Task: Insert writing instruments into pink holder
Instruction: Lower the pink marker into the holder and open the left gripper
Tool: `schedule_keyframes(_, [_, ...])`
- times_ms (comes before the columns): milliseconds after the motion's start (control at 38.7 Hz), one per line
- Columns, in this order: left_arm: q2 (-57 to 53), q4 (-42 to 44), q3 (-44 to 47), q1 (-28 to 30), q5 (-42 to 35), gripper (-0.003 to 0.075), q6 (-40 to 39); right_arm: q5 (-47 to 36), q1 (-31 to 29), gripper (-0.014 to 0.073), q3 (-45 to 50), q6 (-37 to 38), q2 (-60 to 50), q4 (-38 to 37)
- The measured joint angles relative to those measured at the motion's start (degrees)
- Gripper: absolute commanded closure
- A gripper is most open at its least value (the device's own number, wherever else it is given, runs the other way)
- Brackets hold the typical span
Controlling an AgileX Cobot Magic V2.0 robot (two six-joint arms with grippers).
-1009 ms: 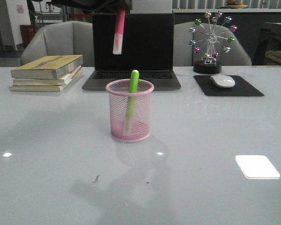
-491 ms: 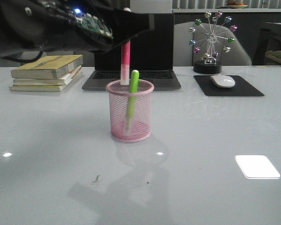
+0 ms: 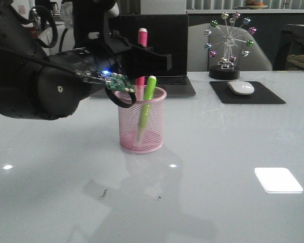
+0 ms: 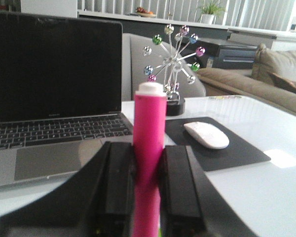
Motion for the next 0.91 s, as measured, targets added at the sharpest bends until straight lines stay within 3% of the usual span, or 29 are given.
schedule_keyframes(284, [0.00,0.65,0.00,-0.63,0.24,0.0339,0.00,0.00,0.00,0.0153,0.00,0.00,0.00,0.00])
schedule_keyframes(543, [-0.72,0.65,0.00,-1.59,1.99,0.0334,-0.10,0.00,0.00,0.0153,0.00,0.00,0.00,-0.09])
schedule_keyframes(776, [-11.00,-0.20,0.00,-0.37,16.85,0.0334,0.62,0.00,0.00,0.0153,0.00,0.00,0.00,-0.09])
schedule_keyframes(905, [-17.00,-0.57,0.00,1.90,19.33,0.0334,5.51,0.00,0.00,0.0153,0.00,0.00,0.00,-0.09])
